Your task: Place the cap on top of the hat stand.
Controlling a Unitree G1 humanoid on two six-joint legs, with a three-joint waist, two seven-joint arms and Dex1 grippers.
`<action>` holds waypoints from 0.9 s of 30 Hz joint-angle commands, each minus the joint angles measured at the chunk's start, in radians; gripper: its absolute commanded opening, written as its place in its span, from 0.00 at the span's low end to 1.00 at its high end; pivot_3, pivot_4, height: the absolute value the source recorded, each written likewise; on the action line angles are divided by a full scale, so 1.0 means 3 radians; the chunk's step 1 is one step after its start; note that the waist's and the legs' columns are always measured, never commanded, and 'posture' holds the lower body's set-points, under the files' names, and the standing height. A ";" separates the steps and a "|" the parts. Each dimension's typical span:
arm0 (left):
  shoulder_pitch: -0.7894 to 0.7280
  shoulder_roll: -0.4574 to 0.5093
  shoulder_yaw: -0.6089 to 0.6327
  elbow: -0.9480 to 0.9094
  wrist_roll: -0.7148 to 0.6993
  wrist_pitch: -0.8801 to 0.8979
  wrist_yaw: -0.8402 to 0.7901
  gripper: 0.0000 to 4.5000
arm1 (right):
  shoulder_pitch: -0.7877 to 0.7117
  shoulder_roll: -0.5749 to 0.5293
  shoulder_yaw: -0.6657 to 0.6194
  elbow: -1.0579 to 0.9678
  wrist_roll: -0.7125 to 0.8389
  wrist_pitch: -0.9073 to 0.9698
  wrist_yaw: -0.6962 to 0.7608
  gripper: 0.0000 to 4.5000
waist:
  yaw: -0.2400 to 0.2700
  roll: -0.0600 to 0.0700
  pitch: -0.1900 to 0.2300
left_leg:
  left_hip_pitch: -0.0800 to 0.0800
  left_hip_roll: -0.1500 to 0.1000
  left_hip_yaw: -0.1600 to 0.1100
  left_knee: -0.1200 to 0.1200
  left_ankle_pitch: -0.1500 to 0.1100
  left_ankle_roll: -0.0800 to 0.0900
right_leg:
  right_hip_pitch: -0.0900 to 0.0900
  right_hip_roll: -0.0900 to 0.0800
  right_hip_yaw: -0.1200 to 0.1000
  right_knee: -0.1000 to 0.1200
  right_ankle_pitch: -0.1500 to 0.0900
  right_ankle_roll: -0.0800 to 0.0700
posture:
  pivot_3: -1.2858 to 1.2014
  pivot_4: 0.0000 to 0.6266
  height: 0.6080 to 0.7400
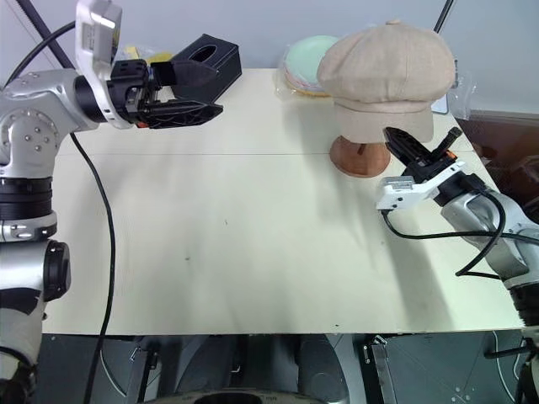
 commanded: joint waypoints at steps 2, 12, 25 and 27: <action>-0.0066 0.0006 0.0129 -0.0085 -0.0010 -0.0063 -0.0002 1.00 | -0.0158 0.0106 0.0004 0.0139 -0.0008 -0.0079 -0.0026 0.01 | -0.0001 0.0000 0.0000 | 0.0000 0.0000 0.0000 0.0000 0.0000 0.0000 | 0.0000 0.0000 0.0000 0.0000 0.0000 0.0000 | 0.52 0.24 1.00; 0.0012 0.0068 0.0172 -0.0134 -0.0012 -0.0035 -0.0001 1.00 | 0.0262 0.0037 -0.0324 -0.0074 0.0495 0.0067 0.0553 0.99 | 0.0019 0.0000 0.0000 | 0.0000 -0.0001 -0.0001 0.0001 0.0000 0.0000 | 0.0001 -0.0001 0.0001 0.0000 0.0000 0.0000 | 0.52 0.24 1.00; 0.0054 0.0156 0.0205 -0.0017 0.0098 -0.0144 -0.0072 1.00 | 0.1374 -0.0547 -0.2272 -0.0964 0.4286 0.2794 0.3621 0.99 | 0.0007 0.0000 0.0002 | 0.0018 0.0005 -0.0003 0.0002 -0.0001 0.0001 | 0.0025 0.0003 -0.0001 -0.0006 0.0000 0.0000 | 0.52 0.24 1.00; 0.0031 0.0160 0.0214 0.0018 0.0114 -0.0164 -0.0085 1.00 | 0.1203 -0.0684 -0.2403 -0.0730 0.4481 0.3130 0.3851 0.99 | 0.0010 0.0000 0.0002 | 0.0019 0.0006 -0.0003 0.0002 -0.0001 0.0001 | 0.0027 0.0004 -0.0002 -0.0007 0.0000 0.0000 | 0.52 0.24 1.00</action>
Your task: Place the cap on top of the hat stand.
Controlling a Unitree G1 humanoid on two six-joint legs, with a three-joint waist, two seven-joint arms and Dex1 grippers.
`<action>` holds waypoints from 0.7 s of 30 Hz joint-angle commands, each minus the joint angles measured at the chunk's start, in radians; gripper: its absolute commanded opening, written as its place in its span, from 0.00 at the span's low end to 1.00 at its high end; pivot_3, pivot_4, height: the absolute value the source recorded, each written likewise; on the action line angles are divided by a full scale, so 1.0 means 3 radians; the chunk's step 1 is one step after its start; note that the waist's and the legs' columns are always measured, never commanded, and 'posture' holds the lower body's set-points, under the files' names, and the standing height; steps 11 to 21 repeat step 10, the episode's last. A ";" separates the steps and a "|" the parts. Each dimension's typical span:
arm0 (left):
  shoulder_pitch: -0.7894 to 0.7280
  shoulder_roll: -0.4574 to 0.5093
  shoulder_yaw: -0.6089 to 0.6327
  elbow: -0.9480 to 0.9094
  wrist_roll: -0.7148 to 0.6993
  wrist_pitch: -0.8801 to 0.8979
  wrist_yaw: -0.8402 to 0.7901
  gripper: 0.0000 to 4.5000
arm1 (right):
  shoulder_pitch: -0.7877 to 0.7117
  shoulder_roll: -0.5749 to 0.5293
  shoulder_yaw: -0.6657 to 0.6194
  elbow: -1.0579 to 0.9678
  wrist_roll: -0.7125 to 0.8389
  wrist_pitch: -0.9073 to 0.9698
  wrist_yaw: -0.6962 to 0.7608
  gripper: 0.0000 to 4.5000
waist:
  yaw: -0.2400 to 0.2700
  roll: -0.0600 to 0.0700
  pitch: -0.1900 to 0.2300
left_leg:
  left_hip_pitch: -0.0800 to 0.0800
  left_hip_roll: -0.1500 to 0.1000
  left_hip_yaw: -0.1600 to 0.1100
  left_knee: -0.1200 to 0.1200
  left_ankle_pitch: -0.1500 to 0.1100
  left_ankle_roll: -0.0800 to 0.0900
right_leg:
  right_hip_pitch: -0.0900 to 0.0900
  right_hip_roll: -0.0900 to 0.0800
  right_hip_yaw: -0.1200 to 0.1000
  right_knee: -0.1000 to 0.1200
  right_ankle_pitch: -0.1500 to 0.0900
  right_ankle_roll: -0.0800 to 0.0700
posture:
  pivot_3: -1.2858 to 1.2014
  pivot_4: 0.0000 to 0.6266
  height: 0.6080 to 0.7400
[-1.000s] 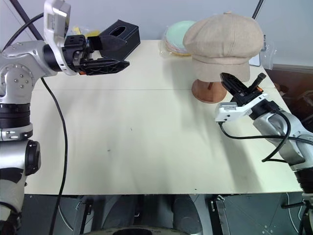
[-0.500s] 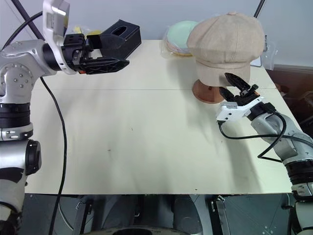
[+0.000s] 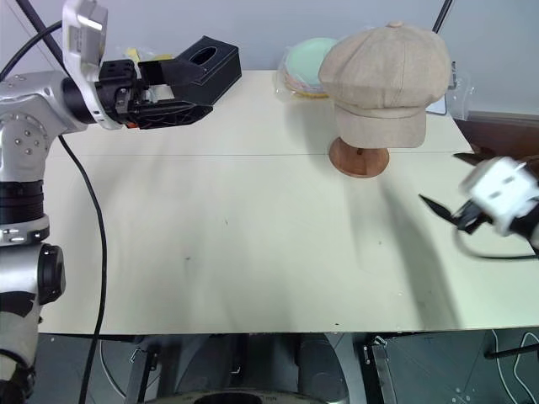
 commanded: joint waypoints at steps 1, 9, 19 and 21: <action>-0.0075 0.0057 0.0113 0.0018 0.0028 -0.0100 -0.0031 1.00 | -0.0288 -0.0229 -0.0308 0.0323 0.0471 0.0692 0.0369 0.99 | 0.0006 0.0000 0.0000 | -0.0001 0.0000 0.0001 0.0000 0.0000 0.0000 | -0.0001 0.0000 0.0000 -0.0001 0.0000 0.0000 | 0.52 0.24 1.00; -0.0059 0.0090 0.0171 -0.0042 0.0038 -0.0107 0.0018 1.00 | -0.0777 -0.0224 -0.0188 0.0609 0.0551 0.1159 0.0547 0.99 | 0.0011 0.0000 0.0000 | -0.0011 -0.0001 0.0002 -0.0001 0.0000 0.0000 | -0.0011 -0.0002 0.0000 -0.0004 0.0000 0.0001 | 0.52 0.24 1.00; -0.0039 0.0097 0.0174 -0.0069 0.0049 -0.0119 0.0029 1.00 | -0.0782 -0.0202 -0.0177 0.0601 0.0525 0.1144 0.0563 0.99 | 0.0011 0.0000 0.0000 | -0.0011 -0.0001 0.0002 -0.0001 0.0000 0.0000 | -0.0012 -0.0002 0.0000 -0.0004 0.0000 0.0001 | 0.52 0.24 1.00; -0.0039 0.0097 0.0174 -0.0069 0.0049 -0.0119 0.0029 1.00 | -0.0782 -0.0202 -0.0177 0.0601 0.0525 0.1144 0.0563 0.99 | 0.0011 0.0000 0.0000 | -0.0011 -0.0001 0.0002 -0.0001 0.0000 0.0000 | -0.0012 -0.0002 0.0000 -0.0004 0.0000 0.0001 | 0.52 0.24 1.00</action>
